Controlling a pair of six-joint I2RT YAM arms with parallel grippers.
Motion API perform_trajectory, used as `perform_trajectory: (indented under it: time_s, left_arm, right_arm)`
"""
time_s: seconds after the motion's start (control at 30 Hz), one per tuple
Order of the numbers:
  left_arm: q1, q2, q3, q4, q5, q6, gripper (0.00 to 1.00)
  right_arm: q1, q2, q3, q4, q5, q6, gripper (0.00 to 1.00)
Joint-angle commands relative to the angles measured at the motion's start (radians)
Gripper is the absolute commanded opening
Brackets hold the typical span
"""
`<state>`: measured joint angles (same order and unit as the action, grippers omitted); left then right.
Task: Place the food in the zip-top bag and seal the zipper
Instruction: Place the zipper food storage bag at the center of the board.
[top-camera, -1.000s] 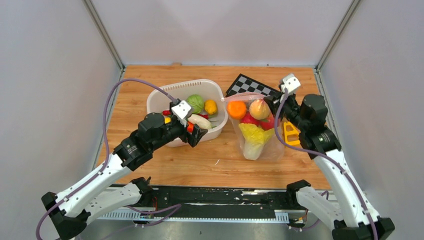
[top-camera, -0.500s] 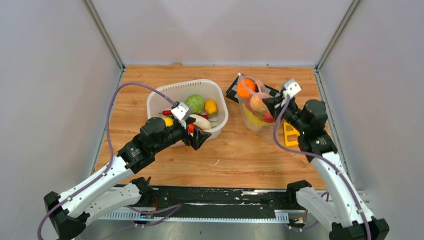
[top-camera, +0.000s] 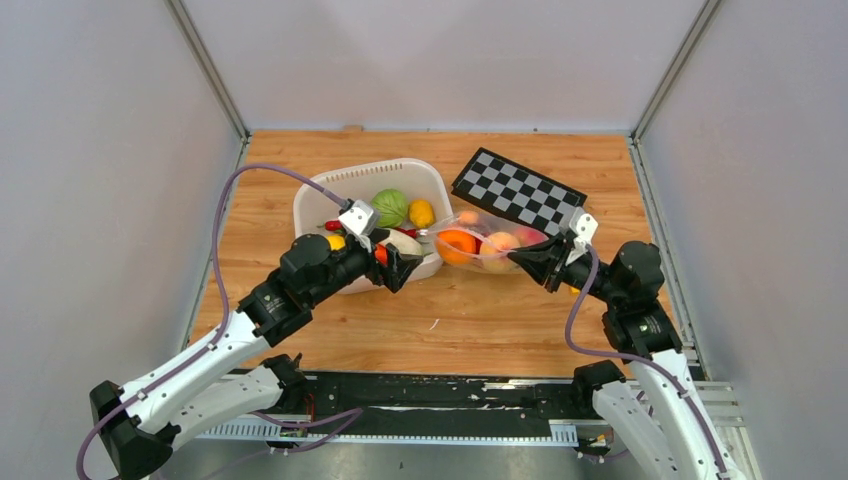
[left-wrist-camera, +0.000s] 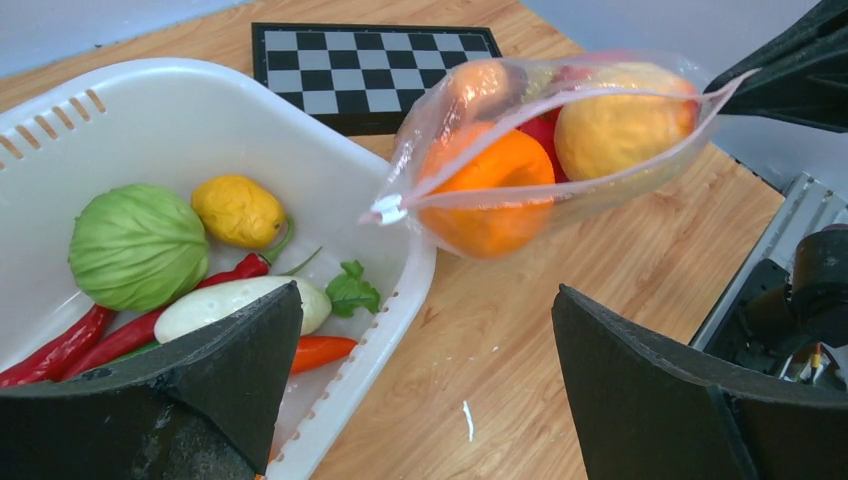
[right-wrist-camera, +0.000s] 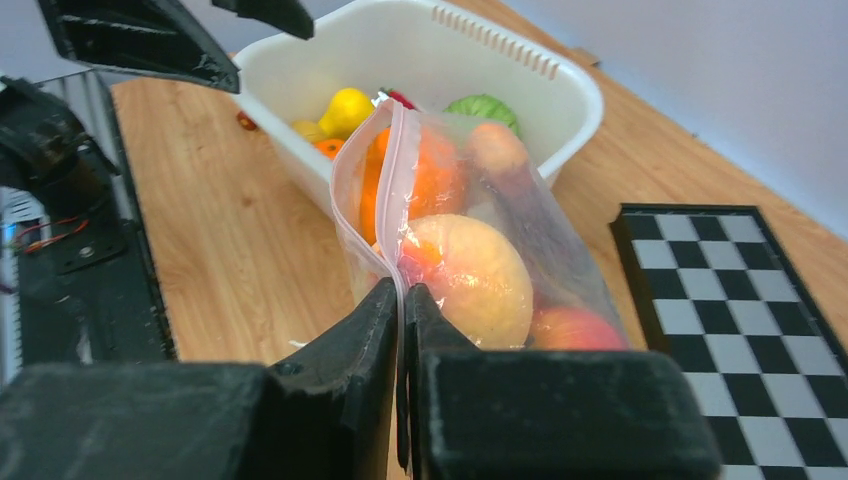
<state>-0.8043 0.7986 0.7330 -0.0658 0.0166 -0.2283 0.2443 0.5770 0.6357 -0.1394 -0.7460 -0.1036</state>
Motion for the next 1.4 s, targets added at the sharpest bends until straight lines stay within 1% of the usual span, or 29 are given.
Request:
perform_trajectory:
  time_s: [0.0,0.03,0.13,0.23,0.37,0.47,0.63,0.73,0.8,0.9,1.0,1.1,1.17,1.2,1.27,1.37]
  left_arm:
    - [0.002,-0.009,-0.006,0.05,-0.014,-0.016,1.0]
    - [0.002,-0.011,-0.006,0.048,-0.014,-0.014,1.0]
    - [0.002,-0.017,-0.009,0.041,-0.014,-0.015,1.0]
    - [0.002,-0.024,-0.01,0.038,-0.014,-0.016,1.0]
    - [0.002,-0.025,-0.011,0.037,-0.014,-0.022,1.0]
    - [0.002,-0.01,-0.009,0.035,0.005,-0.025,1.0]
    - [0.002,0.02,-0.01,0.032,0.054,-0.037,1.0]
    - [0.002,0.028,-0.017,0.019,0.081,-0.035,1.0]
    - [0.002,0.03,-0.027,0.003,0.101,-0.032,1.0]
    - [0.002,0.028,-0.053,-0.026,0.152,-0.036,1.0]
    - [0.002,0.017,-0.099,-0.052,0.199,-0.058,1.0]
    - [0.001,-0.005,-0.152,-0.034,0.256,-0.105,0.99]
    - [0.001,-0.013,-0.18,-0.008,0.307,-0.13,0.98]
    - [-0.001,-0.011,-0.189,0.014,0.337,-0.141,0.97]
    - [-0.012,0.005,-0.201,0.049,0.379,-0.155,0.96]
    - [-0.063,0.058,-0.184,0.053,0.395,-0.127,0.94]
  right_arm:
    - [0.001,0.018,0.059,-0.081,-0.111,0.042,0.1]
    - [0.001,0.017,0.07,-0.096,-0.112,0.043,0.14]
    - [0.001,-0.001,0.117,-0.156,-0.115,0.02,0.44]
    - [0.001,-0.042,0.146,-0.178,-0.128,0.012,0.51]
    - [0.001,-0.088,0.159,-0.174,-0.146,0.021,0.56]
    - [0.001,-0.107,0.144,-0.166,-0.086,0.041,0.61]
    - [0.001,-0.039,0.14,-0.24,0.092,0.056,0.61]
    - [0.001,0.034,0.144,-0.277,0.222,0.124,0.62]
    - [0.001,0.078,0.123,-0.282,0.243,0.188,0.62]
    - [0.001,0.097,0.053,-0.238,0.249,0.298,0.62]
    - [0.001,0.094,-0.034,-0.151,0.201,0.39,0.62]
    - [0.002,0.087,-0.093,-0.098,0.142,0.429,0.59]
    - [0.002,0.082,-0.104,-0.095,0.129,0.431,0.58]
    - [0.002,0.081,-0.106,-0.091,0.119,0.427,0.56]
    - [0.002,0.087,-0.108,-0.076,0.077,0.417,0.45]
    - [0.003,0.122,-0.11,-0.068,0.002,0.411,0.39]
